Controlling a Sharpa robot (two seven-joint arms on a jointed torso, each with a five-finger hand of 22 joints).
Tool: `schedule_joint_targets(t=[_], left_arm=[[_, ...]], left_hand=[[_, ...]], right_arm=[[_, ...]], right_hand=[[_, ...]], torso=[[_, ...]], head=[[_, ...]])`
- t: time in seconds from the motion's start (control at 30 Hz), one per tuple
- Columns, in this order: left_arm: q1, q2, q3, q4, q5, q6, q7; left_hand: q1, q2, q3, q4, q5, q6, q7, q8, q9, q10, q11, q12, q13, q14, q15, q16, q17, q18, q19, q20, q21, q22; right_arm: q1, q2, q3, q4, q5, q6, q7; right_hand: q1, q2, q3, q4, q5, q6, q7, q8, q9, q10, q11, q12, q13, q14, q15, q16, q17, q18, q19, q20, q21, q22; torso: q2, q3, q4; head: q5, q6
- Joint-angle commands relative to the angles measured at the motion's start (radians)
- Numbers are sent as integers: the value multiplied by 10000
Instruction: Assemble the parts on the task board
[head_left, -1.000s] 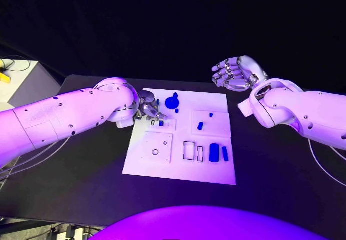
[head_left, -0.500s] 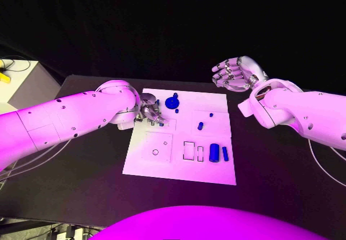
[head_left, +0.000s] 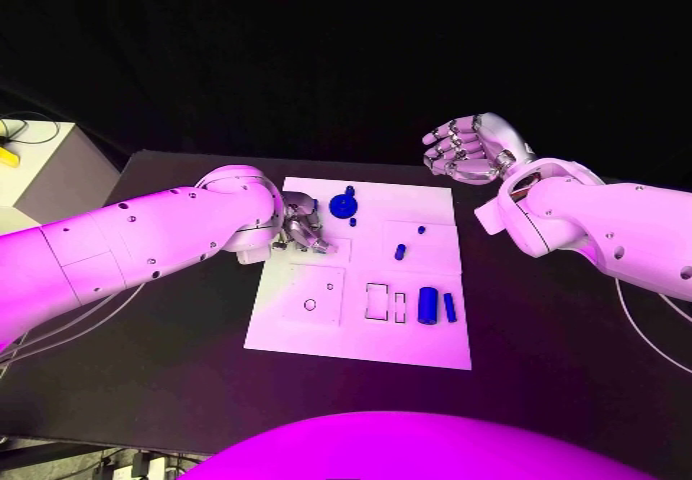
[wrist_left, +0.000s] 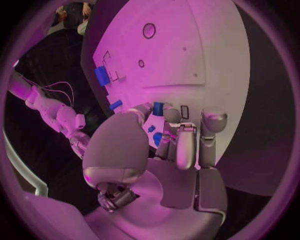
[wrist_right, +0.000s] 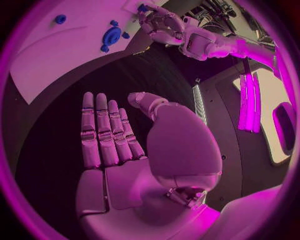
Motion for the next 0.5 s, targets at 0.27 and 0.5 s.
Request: schedule_joint_targets(t=[0.27,0.5], left_arm=[[-59,24,-25,7,71,-129,22],[-61,-16,-23,76,300,-262,24]], left_hand=[[488,275,600,1,29,-74,-127,294,56,32,-100,98,-23,578,-116,34,1093,101,44,-114,14,30],[880,269,2003,-102,54,-318,-222,869,342,-19,-182,93,-127,582,-192,43,1099,102,33,-188,12,32]], right_arm=[[-12,-10,3,13,-27,153,66],[-37,-1,3,-6,-27,173,66]], right_hand=[[-70,-15,-36,-37,54,-83,457,39,-10,22,74,-33,-16,25,74,-53,-11,111,4,81,-30,-11],[-70,-15,-36,-37,54,-83,457,39,-10,22,74,-33,-16,25,74,-53,-11,111,4,81,-30,-11]], torso=[[6,8,3],[10,5,5]], head=[[-5,2],[0,2]])
